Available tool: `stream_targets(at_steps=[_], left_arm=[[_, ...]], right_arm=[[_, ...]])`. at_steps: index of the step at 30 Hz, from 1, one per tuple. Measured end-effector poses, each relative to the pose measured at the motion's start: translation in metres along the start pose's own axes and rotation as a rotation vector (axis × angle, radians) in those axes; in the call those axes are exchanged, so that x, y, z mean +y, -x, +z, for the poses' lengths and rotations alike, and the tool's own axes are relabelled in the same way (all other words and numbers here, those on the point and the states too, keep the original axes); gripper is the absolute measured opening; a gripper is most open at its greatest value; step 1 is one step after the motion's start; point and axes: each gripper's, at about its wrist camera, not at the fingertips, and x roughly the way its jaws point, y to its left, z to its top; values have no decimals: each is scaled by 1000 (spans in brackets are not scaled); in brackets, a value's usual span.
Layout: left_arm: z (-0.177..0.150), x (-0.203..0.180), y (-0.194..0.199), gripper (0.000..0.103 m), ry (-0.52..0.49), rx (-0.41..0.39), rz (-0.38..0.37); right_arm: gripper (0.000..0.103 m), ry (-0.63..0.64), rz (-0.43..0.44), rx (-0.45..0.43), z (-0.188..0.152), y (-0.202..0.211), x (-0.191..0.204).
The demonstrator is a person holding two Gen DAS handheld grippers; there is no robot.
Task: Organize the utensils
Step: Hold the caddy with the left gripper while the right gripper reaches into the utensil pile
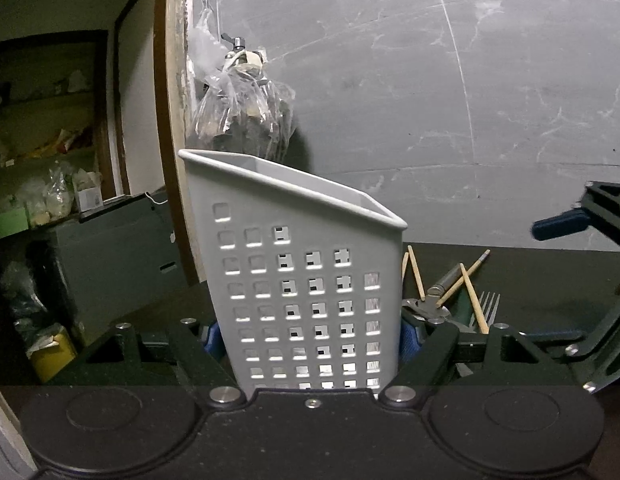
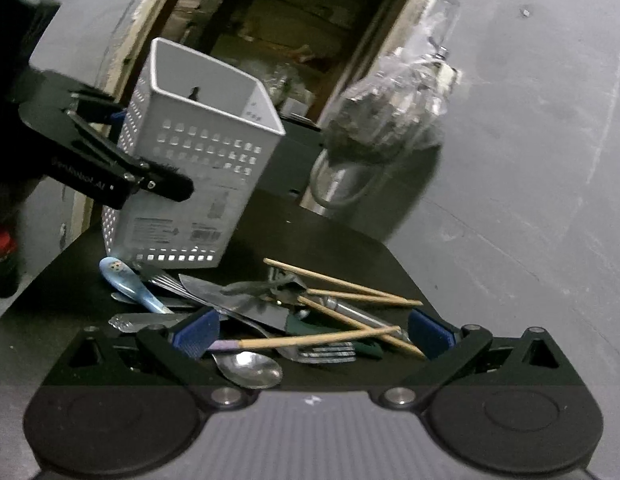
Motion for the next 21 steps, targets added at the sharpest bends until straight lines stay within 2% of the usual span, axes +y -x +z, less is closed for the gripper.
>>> stream_targets(at_steps=[5, 10, 15, 18, 21], left_arm=[[0, 1, 4, 78, 24, 8, 6], [-1, 0, 8, 78, 27, 10, 11], [1, 0, 4, 78, 30, 10, 15], [0, 0, 5, 78, 32, 7, 16], [0, 0, 5, 78, 32, 8, 16]], right_arm=[[100, 118, 28, -41, 2, -17, 10], [85, 190, 54, -43, 3, -34, 17], [76, 249, 72, -54, 1, -48, 24], [75, 289, 77, -68, 0, -56, 28], [68, 322, 72, -84, -2, -60, 32]])
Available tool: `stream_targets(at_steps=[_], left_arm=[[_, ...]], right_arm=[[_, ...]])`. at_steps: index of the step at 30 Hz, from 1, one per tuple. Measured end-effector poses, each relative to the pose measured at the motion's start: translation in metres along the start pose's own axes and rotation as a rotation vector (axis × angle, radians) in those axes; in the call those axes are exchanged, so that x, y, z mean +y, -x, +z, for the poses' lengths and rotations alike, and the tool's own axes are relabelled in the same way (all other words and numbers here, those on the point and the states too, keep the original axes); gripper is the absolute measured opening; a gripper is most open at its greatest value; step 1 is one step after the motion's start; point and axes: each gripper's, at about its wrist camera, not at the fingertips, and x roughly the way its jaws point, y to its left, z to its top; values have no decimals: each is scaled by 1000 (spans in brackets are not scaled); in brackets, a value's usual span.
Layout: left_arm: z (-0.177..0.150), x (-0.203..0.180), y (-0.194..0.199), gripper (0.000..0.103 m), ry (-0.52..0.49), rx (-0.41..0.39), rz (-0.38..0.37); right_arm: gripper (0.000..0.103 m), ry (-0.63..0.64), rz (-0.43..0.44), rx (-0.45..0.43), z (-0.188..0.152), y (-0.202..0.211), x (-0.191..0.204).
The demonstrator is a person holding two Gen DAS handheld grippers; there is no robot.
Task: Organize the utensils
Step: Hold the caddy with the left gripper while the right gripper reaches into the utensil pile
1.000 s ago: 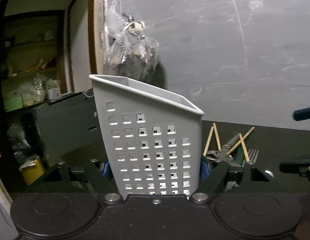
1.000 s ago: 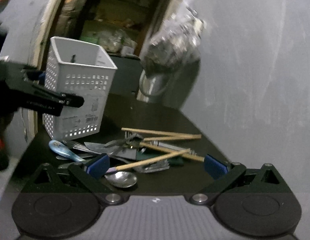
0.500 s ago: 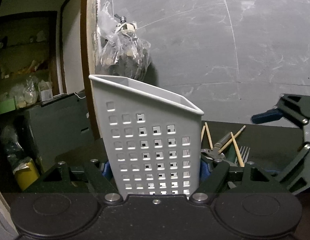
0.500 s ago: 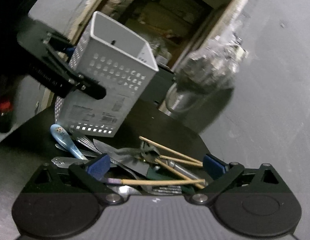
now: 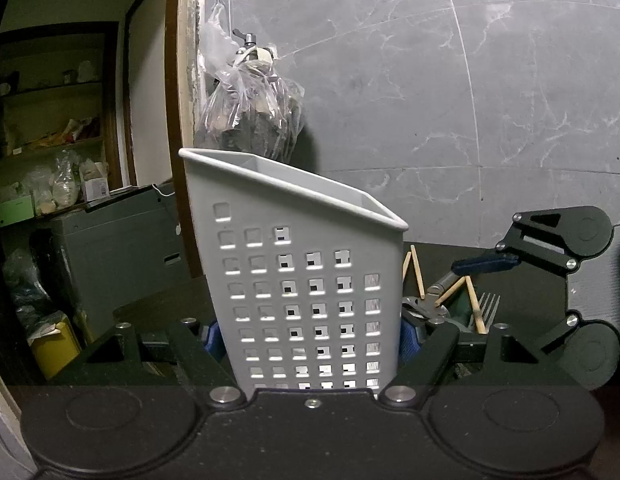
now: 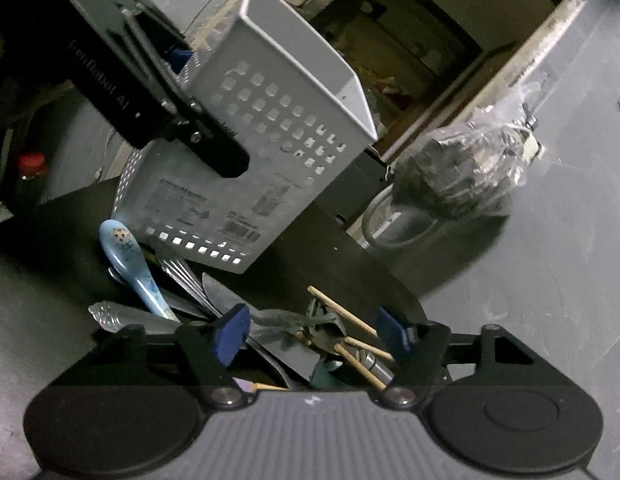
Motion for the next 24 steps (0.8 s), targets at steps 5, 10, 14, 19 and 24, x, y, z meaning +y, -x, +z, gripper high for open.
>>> stream_targets(at_steps=[5, 10, 14, 19, 24], left_arm=[[0, 0, 1, 78, 2, -1, 0], [-1, 0, 1, 78, 3, -3, 2], [-1, 1, 1, 78, 2, -4, 5], [-1, 1, 1, 78, 4, -6, 6], [-1, -1, 2, 78, 6, -8, 10]], right_arm=[[54, 37, -12, -10, -2, -4, 4], [32, 65, 5, -15, -2, -5, 6], [20, 93, 20, -21, -3, -7, 10], [10, 118, 25, -32, -2, -6, 16], [6, 128, 1, -56, -1, -4, 17]])
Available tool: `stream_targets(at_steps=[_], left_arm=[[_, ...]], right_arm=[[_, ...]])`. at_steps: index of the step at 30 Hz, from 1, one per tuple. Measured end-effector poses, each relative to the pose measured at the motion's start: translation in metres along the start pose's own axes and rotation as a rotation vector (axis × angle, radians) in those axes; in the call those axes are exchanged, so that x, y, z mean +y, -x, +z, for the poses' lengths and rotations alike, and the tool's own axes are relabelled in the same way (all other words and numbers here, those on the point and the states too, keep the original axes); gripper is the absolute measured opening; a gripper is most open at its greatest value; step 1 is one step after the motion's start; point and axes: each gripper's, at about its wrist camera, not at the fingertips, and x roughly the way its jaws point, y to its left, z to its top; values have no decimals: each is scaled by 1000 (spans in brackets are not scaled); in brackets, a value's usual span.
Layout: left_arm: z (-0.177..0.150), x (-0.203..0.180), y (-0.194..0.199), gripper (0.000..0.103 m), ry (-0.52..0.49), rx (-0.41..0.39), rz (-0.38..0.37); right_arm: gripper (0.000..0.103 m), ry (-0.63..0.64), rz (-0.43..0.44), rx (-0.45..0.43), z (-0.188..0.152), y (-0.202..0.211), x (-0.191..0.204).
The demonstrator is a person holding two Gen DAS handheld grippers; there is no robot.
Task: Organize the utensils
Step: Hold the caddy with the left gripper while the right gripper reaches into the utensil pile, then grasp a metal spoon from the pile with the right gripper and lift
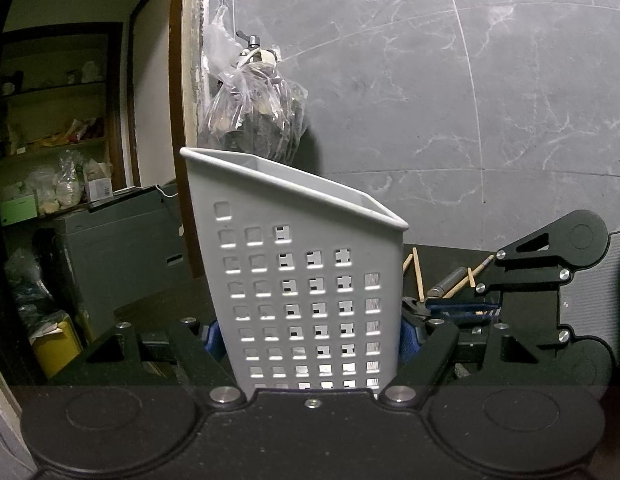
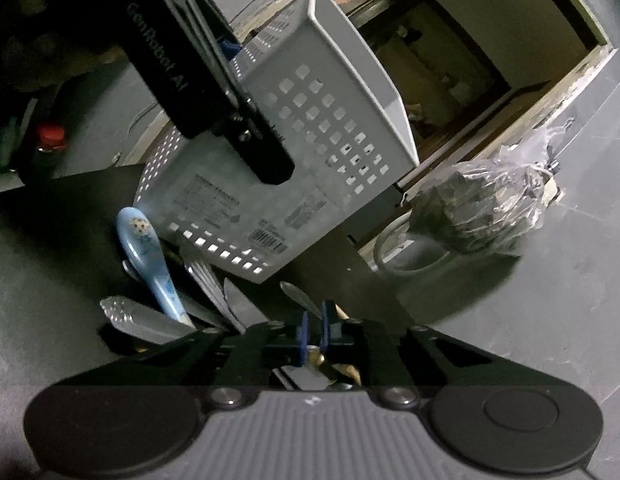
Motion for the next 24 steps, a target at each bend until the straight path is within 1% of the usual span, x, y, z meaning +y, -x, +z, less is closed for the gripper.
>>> stream_targets(at_steps=[7, 10, 12, 15, 19, 22, 24], left_arm=[[0, 0, 0, 78, 0, 0, 0], [0, 0, 0, 78, -1, 0, 0], [0, 0, 0, 78, 0, 0, 0], [0, 0, 0, 78, 0, -1, 0], [0, 0, 0, 78, 0, 2, 0], [-1, 0, 0, 78, 2, 3, 1], [-1, 0, 0, 78, 3, 4, 3]], right_arm=[[2, 0, -22, -14, 1, 4, -1], [0, -28, -48, -36, 1, 8, -4], [0, -71, -56, -48, 0, 11, -9], [0, -181, -49, -64, -1, 13, -24], [0, -385, -38, -102, -2, 18, -52], [0, -505, -26, -115, -6, 20, -72], [0, -561, -26, -123, -8, 25, -81]])
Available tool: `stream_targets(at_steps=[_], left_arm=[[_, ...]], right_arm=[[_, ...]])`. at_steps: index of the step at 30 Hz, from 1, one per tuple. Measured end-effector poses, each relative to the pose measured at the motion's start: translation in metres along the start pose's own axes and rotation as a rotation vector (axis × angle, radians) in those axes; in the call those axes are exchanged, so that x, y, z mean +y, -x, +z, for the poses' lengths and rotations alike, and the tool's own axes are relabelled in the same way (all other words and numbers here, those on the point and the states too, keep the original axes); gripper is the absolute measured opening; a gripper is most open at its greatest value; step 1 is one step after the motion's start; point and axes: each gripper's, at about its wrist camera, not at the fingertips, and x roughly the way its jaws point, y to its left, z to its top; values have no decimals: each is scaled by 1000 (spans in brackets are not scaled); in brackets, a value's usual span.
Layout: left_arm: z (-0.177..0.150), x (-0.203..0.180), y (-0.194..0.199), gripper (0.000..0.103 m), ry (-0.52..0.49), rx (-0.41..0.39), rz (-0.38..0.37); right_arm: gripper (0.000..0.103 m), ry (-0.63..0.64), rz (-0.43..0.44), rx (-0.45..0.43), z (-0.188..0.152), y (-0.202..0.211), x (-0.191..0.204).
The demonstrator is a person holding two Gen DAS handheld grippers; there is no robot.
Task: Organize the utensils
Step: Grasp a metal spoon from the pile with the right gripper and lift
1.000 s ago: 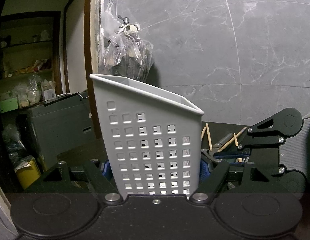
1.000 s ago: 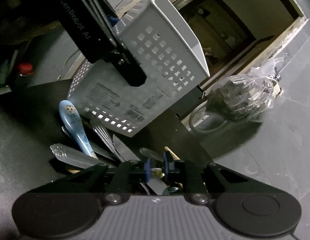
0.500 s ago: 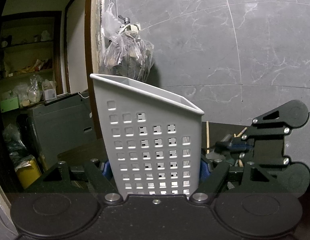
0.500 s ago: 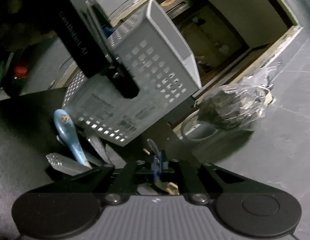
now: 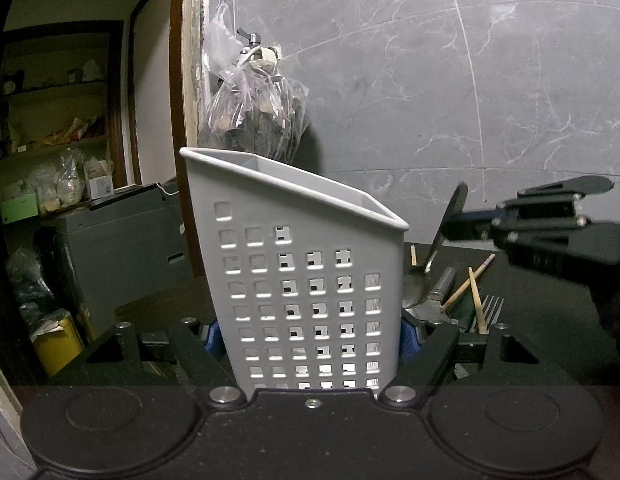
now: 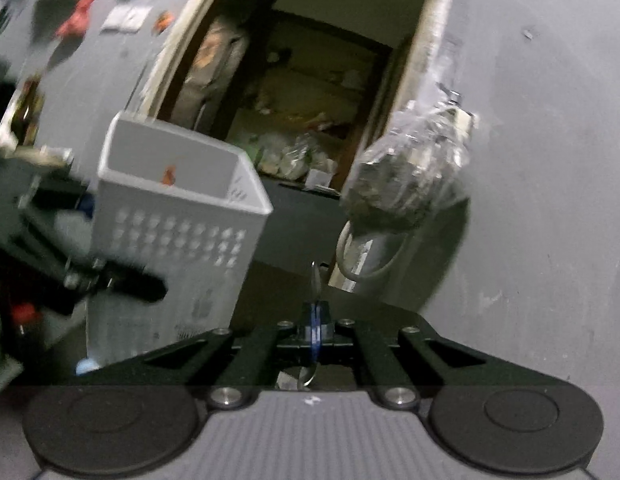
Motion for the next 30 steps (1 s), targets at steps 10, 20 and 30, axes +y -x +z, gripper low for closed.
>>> stream_targets(at_steps=[10, 20, 30], left_arm=[[2, -6, 4, 77, 18, 14, -4], [2, -8, 5, 77, 24, 13, -8], [2, -5, 3, 76, 41, 13, -21]], right_arm=[[0, -152, -25, -119, 39, 21, -34], [0, -177, -14, 2, 45, 5, -44], [66, -416, 42, 286, 4, 23, -67]])
